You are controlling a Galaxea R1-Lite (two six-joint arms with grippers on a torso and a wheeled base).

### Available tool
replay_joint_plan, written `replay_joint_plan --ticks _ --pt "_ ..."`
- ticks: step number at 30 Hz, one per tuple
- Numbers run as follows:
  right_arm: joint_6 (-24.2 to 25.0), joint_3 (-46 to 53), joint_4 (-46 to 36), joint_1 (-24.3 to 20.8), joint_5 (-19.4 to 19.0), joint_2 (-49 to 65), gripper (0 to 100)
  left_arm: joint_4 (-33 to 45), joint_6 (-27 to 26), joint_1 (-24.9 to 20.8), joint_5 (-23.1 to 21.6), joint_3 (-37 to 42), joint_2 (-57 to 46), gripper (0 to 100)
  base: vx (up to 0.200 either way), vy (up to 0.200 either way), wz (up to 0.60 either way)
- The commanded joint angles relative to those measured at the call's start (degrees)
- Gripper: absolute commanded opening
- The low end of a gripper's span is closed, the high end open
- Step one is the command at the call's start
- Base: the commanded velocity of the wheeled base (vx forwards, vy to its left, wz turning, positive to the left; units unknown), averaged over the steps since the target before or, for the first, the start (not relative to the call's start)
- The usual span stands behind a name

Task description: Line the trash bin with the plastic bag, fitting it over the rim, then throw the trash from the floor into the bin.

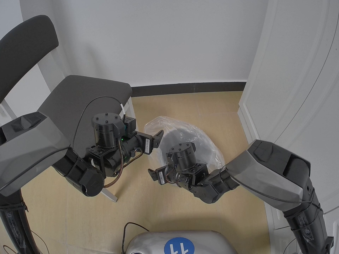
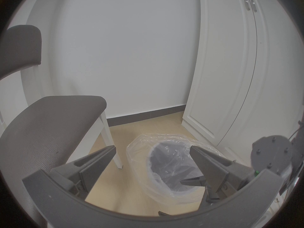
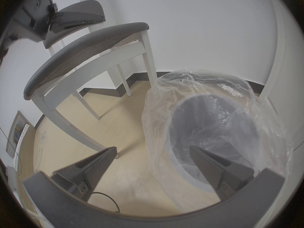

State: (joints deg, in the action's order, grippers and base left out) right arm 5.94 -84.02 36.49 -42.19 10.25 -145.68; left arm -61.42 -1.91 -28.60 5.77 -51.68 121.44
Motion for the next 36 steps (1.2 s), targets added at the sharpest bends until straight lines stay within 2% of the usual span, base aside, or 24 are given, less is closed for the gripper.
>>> replay_joint_plan --ticks 1,5,7,9,11,12,17,18,21,28,36 --pt "0.13 5.71 2.10 -0.17 0.03 6.37 100 -0.02 -0.02 -0.05 0.03 0.00 0.29 100 0.000 0.000 0.00" --pt "-0.40 13.71 8.60 0.18 0.56 12.08 100 -0.02 0.07 -0.05 0.03 0.00 0.29 100 0.000 0.000 0.00" --pt "-0.93 16.34 9.22 0.71 1.70 14.19 100 -0.02 0.07 -0.05 0.03 0.00 0.29 100 0.000 0.000 0.00" --pt "-4.88 20.21 10.01 3.08 5.30 17.45 100 -0.02 -0.02 -0.05 0.12 -0.09 0.46 100 0.000 0.000 0.00" --pt "-6.02 20.74 10.45 4.31 6.10 17.80 100 -0.02 -0.02 0.03 0.12 -0.27 0.64 100 0.000 0.000 0.00" --pt "-6.46 20.56 12.03 6.51 6.53 17.62 100 -0.02 -0.28 0.21 0.21 -0.88 0.73 100 0.000 0.000 0.00" --pt "-5.67 20.30 18.71 9.76 6.62 15.16 100 -0.02 -0.63 1.09 0.21 -1.06 0.55 100 0.000 0.000 0.00" --pt "-3.65 20.82 24.25 10.38 7.15 13.31 100 -0.02 -0.63 1.18 0.30 -1.23 0.37 100 0.000 0.000 0.00" --pt "-2.51 22.05 29.70 11.34 8.03 11.56 100 -0.02 -0.72 1.00 0.30 -1.23 0.55 100 0.000 0.000 0.00" --pt "-2.51 16.78 25.48 14.51 7.50 7.51 100 -0.11 -1.07 0.74 0.83 -1.15 1.34 100 0.000 0.000 0.00" --pt "-2.33 12.04 25.21 16.62 6.97 2.42 100 -0.28 -1.16 0.65 2.23 -1.76 1.78 100 0.000 0.000 0.00"
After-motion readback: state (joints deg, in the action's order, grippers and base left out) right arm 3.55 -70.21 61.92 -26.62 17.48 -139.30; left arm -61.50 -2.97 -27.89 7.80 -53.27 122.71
